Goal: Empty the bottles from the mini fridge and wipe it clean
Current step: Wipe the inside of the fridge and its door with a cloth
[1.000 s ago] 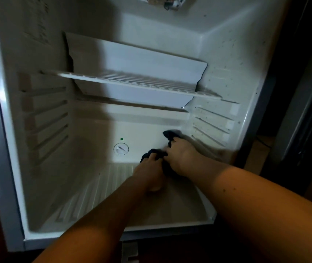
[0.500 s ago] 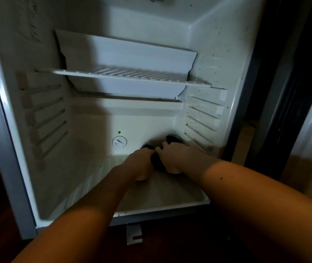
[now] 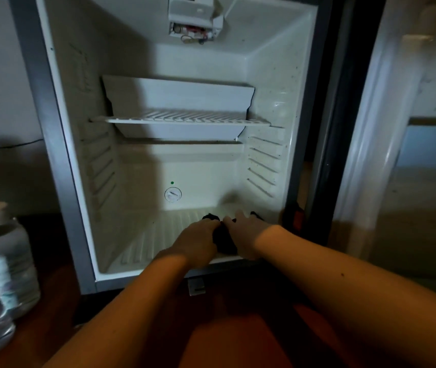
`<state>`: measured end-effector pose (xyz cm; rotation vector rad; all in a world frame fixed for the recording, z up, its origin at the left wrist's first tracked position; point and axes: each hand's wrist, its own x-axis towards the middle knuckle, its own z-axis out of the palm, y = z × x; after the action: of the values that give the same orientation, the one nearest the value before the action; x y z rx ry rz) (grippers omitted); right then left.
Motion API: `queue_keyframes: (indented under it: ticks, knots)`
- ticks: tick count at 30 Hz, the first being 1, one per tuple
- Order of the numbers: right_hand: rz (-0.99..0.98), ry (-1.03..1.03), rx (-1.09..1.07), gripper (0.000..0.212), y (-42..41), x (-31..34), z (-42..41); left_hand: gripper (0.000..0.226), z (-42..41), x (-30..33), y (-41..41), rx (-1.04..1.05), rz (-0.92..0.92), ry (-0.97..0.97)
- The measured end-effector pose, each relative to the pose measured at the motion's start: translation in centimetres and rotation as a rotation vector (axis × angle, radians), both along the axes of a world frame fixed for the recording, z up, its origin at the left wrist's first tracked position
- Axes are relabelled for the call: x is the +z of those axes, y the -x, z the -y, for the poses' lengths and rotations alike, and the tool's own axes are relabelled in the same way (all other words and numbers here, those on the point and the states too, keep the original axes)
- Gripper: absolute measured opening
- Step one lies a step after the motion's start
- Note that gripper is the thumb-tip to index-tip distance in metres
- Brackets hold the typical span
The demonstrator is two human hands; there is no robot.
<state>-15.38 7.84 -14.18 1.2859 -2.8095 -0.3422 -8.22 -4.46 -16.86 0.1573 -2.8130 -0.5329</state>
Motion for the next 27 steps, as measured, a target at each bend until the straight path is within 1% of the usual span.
queue_keyframes:
  ticks: [4,8,10,12,14,15,16,18,20,22,24,27]
  knots:
    - [0.047,0.025,-0.058,0.072,-2.0,-0.7,-2.0,0.040,-1.8,-0.2,-2.2,0.004,0.029,-0.020]
    - [0.075,0.082,-0.092,0.068,-3.5,-1.0,-3.4,0.034,-3.2,0.0,-3.9,0.002,0.041,0.044]
    - [0.138,0.162,-0.104,0.061,-3.7,-1.1,-4.0,0.034,-3.4,0.2,-4.6,-0.001,0.054,0.078]
    - [0.223,0.299,-0.099,0.044,-3.7,-1.1,-4.4,0.034,-3.4,0.1,-4.9,0.003,0.060,0.111]
    - [0.272,0.457,-0.105,0.028,-3.6,-0.7,-4.7,0.027,-3.4,0.0,-5.1,0.005,0.025,0.089]
    - [0.299,0.528,-0.120,0.025,-3.6,-0.5,-4.7,0.022,-3.4,0.1,-5.2,0.020,-0.009,0.037]
    - [0.333,0.605,-0.141,0.024,-3.6,-0.2,-4.7,0.019,-3.3,0.2,-5.2,0.047,-0.052,-0.057]
    - [0.421,0.786,-0.171,0.023,-3.7,0.4,-4.4,0.012,-2.9,0.5,-5.1,0.116,-0.182,-0.305]
    - [0.502,0.974,-0.178,0.028,-3.9,0.8,-3.6,0.009,-2.6,0.9,-4.8,0.195,-0.286,-0.528]
    - [0.554,1.137,-0.155,0.030,-4.3,1.2,-2.6,0.010,-2.8,1.5,-4.3,0.232,-0.365,-0.855]
    - [0.555,1.249,-0.116,0.031,-4.7,1.6,-1.7,0.016,-3.1,2.3,-4.1,0.236,-0.381,-1.148]
    - [0.556,1.371,-0.047,0.040,-5.0,2.4,-1.0,0.029,-3.5,4.2,-3.5,0.227,-0.288,-1.438]
